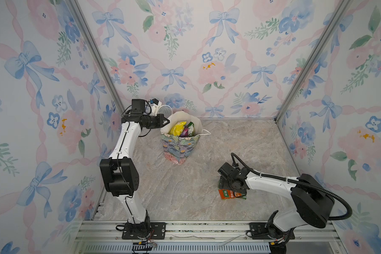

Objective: Place the snacks into the paper bag
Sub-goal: 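Grasp the red-green noodle packet with the right gripper and drag it nearer the bag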

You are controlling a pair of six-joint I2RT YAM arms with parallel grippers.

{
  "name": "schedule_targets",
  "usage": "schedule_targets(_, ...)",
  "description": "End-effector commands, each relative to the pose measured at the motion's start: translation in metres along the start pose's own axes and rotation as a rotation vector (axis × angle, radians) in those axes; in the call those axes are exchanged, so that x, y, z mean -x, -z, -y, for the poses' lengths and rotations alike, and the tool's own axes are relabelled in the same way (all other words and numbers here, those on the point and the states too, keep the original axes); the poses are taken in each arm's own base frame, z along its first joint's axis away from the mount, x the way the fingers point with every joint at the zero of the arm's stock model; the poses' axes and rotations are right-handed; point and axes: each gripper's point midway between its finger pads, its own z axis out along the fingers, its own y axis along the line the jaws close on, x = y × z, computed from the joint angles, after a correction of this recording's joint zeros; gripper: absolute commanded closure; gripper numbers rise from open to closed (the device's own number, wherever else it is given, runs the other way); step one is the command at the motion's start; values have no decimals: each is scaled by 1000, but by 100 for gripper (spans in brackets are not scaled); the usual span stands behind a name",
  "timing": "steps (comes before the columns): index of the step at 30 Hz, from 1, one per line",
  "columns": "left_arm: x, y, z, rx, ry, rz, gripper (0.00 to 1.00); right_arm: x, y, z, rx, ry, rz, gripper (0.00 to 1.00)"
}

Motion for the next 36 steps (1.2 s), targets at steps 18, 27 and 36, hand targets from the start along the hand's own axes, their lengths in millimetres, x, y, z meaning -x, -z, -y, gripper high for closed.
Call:
schedule_targets(18, -2, 3, 5, -9, -12, -1, 100, 73, 67, -62, 224, -20, 169, 8)
schedule_targets(27, -2, 2, 5, -14, -10, -1, 100, 23, 43, -11, 257, -312, 93, 35)
schedule_targets(36, 0, 5, 7, -13, -16, 4, 100, 11, 18, -19, 315, -387, 19, 42)
